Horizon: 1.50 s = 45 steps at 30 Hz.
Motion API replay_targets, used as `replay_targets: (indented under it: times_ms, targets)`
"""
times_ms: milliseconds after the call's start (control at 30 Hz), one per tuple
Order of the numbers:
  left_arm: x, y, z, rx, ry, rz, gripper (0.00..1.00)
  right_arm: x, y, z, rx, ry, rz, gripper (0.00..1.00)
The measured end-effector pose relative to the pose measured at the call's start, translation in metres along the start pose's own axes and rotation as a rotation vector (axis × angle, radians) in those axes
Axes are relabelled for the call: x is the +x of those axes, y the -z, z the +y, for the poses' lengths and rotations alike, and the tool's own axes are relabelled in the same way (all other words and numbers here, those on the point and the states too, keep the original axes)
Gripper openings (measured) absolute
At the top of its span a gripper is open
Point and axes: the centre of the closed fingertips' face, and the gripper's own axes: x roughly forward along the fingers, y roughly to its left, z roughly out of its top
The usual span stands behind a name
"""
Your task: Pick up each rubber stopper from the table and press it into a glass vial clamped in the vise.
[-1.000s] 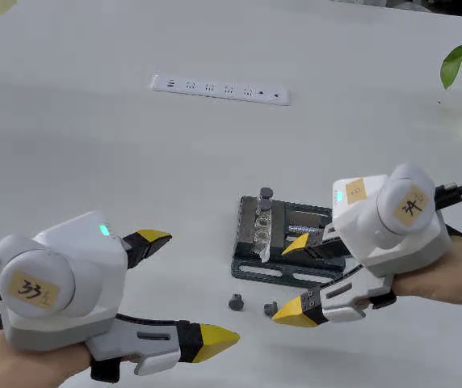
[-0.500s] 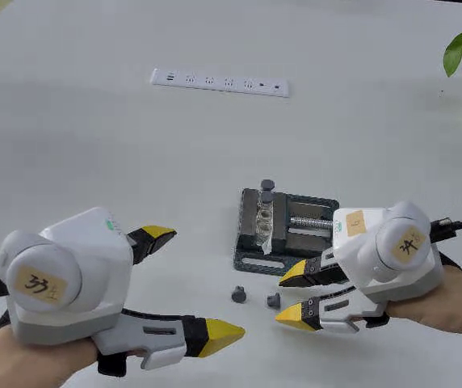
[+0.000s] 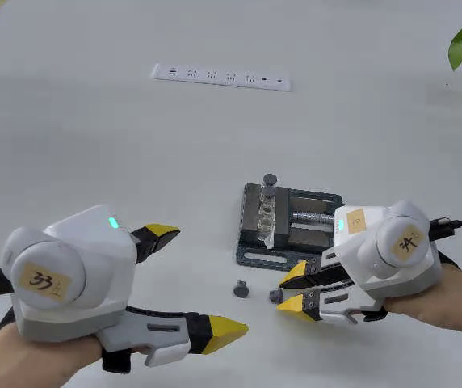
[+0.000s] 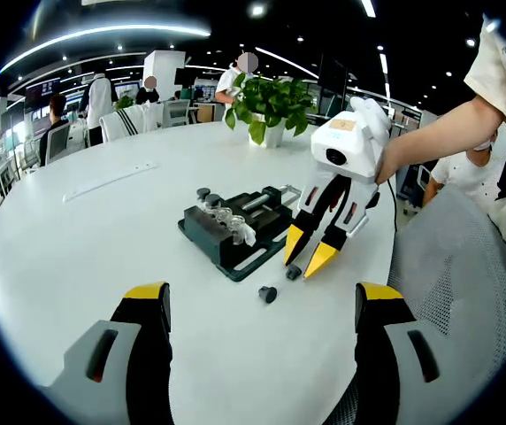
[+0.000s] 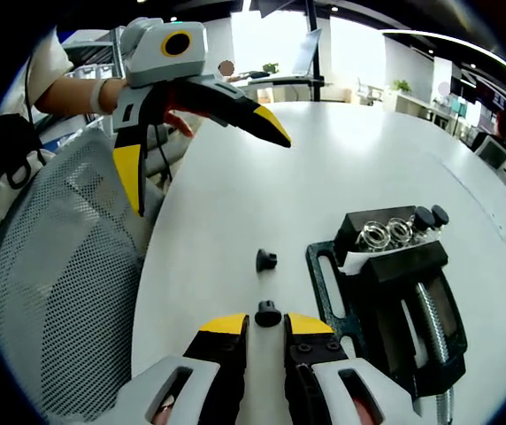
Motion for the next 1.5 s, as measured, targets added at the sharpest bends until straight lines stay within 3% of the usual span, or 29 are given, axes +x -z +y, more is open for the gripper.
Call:
replay_targets:
  times_ms: [700, 833, 933, 1033, 1200, 1367, 1467, 1500]
  targets:
    - [0.004, 0.002, -0.003, -0.012, 0.008, 0.003, 0.84, -0.003, -0.001, -0.002, -0.005, 0.016, -0.006, 0.07]
    - [0.01, 0.004, -0.004, -0.09, 0.022, 0.003, 0.8, -0.014, -0.009, -0.001, -0.039, 0.04, -0.013, 0.07]
    - [0.016, 0.005, -0.005, -0.193, 0.034, 0.007, 0.72, -0.024, -0.016, -0.001, -0.068, 0.062, -0.02, 0.07]
    - [0.025, -0.004, -0.018, -0.292, 0.08, -0.005, 0.62, -0.037, -0.027, 0.004, -0.094, 0.076, -0.04, 0.07]
    - [0.034, -0.013, -0.033, -0.414, 0.183, 0.006, 0.46, -0.05, -0.039, 0.013, -0.131, 0.08, -0.059, 0.07]
    - [0.036, -0.028, -0.045, -0.664, 0.329, -0.05, 0.38, -0.061, -0.05, 0.022, -0.164, 0.078, -0.088, 0.07]
    - [0.033, -0.035, -0.045, -0.762, 0.389, -0.097, 0.33, -0.067, -0.056, 0.026, -0.176, 0.073, -0.108, 0.07]
    - [0.032, -0.034, -0.047, -0.774, 0.406, -0.091, 0.32, -0.069, -0.058, 0.027, -0.18, 0.075, -0.117, 0.07]
